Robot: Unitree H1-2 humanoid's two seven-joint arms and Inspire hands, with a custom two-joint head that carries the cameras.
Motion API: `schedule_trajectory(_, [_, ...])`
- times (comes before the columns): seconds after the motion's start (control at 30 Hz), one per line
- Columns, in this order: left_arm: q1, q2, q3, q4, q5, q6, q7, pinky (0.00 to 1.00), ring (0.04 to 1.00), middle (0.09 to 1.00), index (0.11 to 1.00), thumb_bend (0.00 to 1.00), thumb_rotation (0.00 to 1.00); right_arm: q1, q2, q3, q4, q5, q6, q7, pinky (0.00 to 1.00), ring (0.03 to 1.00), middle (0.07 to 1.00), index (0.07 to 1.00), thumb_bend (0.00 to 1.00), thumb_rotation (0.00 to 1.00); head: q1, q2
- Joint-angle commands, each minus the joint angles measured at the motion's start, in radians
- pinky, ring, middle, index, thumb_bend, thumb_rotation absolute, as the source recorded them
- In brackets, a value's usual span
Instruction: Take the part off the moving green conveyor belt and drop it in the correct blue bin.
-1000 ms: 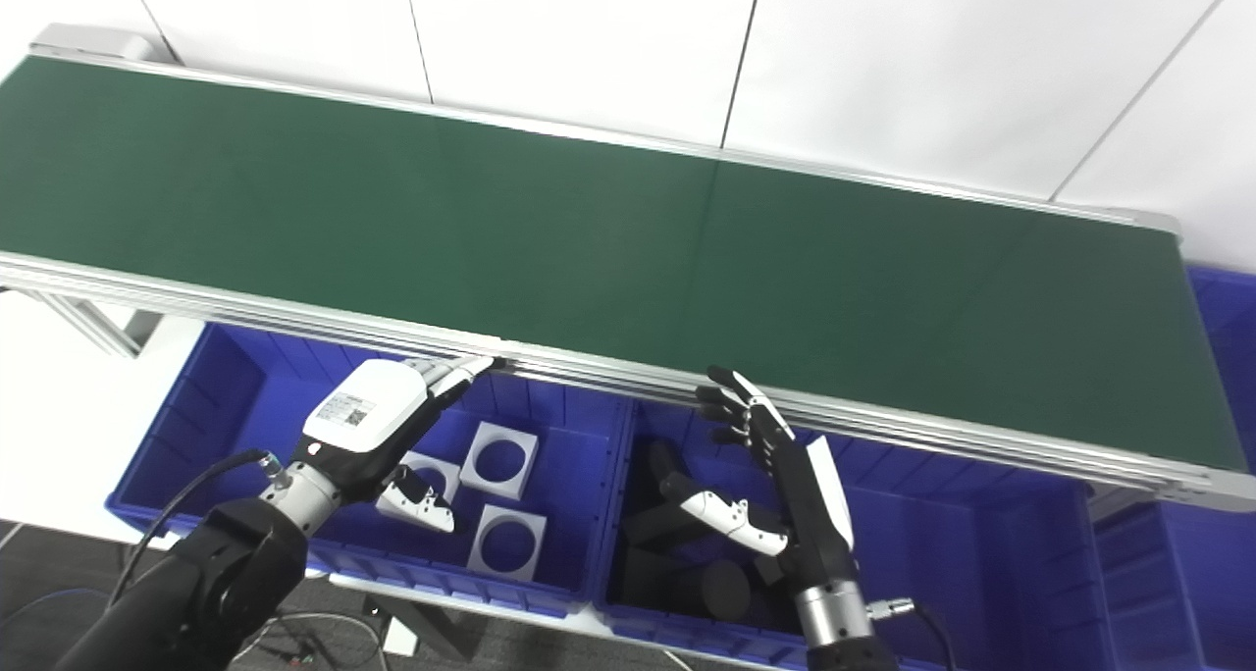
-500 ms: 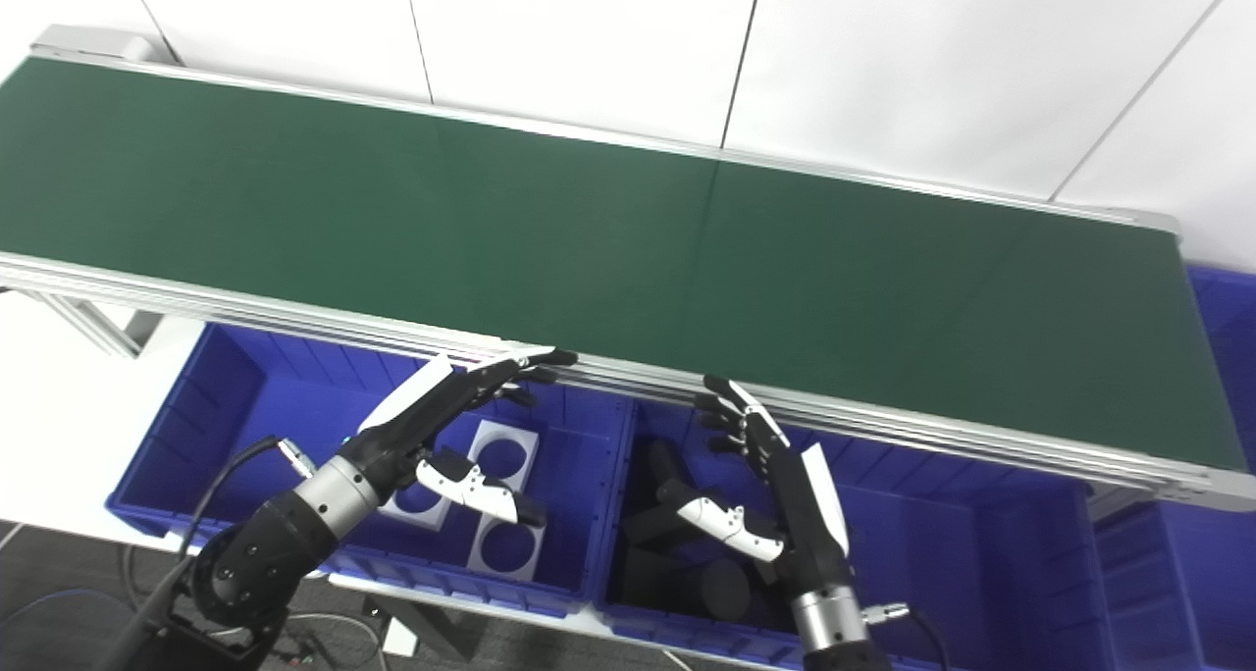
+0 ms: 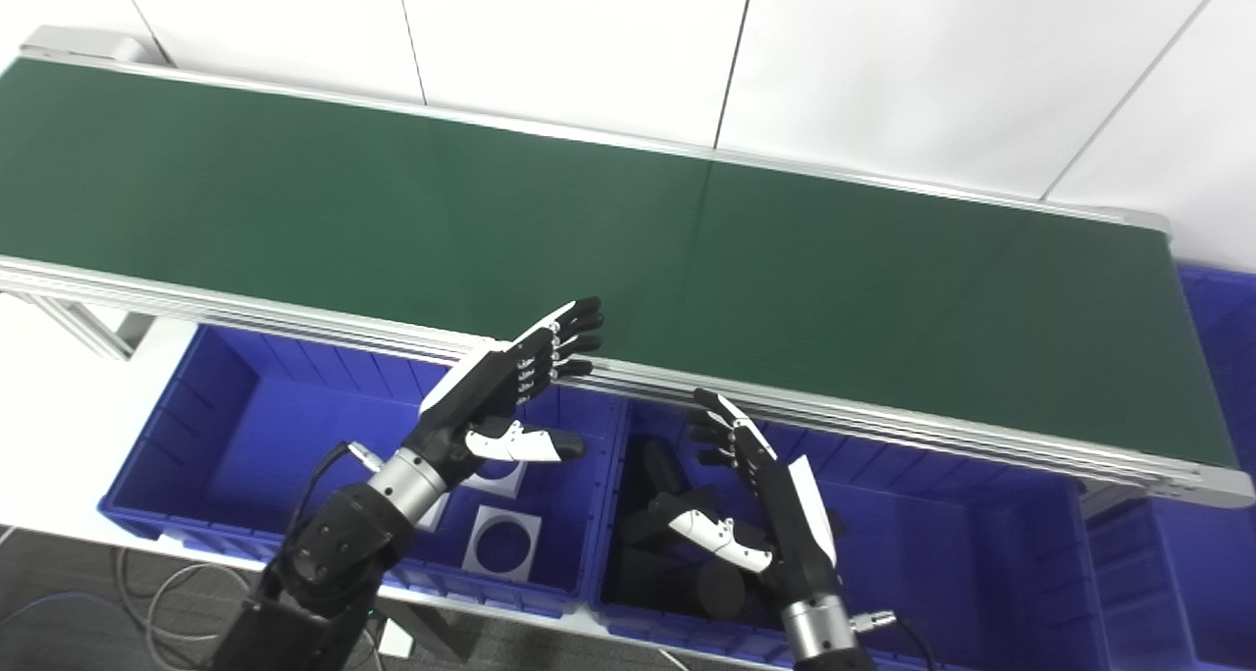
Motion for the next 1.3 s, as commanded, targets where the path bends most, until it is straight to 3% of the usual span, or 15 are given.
schedule_trajectory(0.0, [-0.013, -0.001, 0.012, 0.007, -0.016, -0.062, 0.012, 0.88, 0.933, 0.956, 0.955, 1.0, 0.44, -0.01, 0.012, 0.004, -0.003, -0.001, -0.066, -0.012, 0.73, 0.801, 0.825, 0.878, 0.73, 0.53, -0.014, -0.009])
schedule_trajectory(0.23, [0.002, 0.021, 0.046, 0.08, -0.031, -0.107, 0.003, 0.88, 0.923, 0.932, 0.933, 1.0, 0.4, -0.013, 0.037, 0.01, 0.038, -0.023, -0.08, -0.033, 0.72, 0.797, 0.826, 0.881, 0.75, 0.64, -0.086, -0.045])
schedule_trajectory(0.47, [0.005, 0.042, 0.063, 0.126, -0.067, -0.13, -0.019, 0.86, 0.905, 0.91, 0.919, 1.0, 0.37, -0.024, 0.052, 0.019, 0.067, -0.038, -0.089, -0.051, 0.74, 0.802, 0.832, 0.886, 0.72, 0.64, -0.145, -0.058])
schedule_trajectory(0.73, [-0.004, 0.079, 0.087, 0.155, -0.12, -0.153, -0.056, 0.88, 0.905, 0.905, 0.92, 1.0, 0.32, -0.058, 0.081, 0.051, 0.137, -0.078, -0.113, -0.104, 0.73, 0.796, 0.829, 0.878, 0.71, 0.63, -0.292, -0.079])
schedule_trajectory(0.97, [-0.013, 0.099, 0.09, 0.175, -0.122, -0.178, -0.074, 0.9, 0.903, 0.907, 0.918, 1.0, 0.29, -0.075, 0.084, 0.07, 0.168, -0.102, -0.114, -0.142, 0.73, 0.803, 0.84, 0.887, 0.73, 0.69, -0.278, -0.078])
schedule_trajectory(1.27, [-0.003, 0.094, 0.086, 0.15, -0.135, -0.165, -0.093, 0.87, 0.905, 0.911, 0.905, 1.0, 0.26, -0.068, 0.073, 0.073, 0.155, -0.077, -0.114, -0.142, 0.73, 0.799, 0.834, 0.882, 0.67, 0.61, -0.233, -0.07])
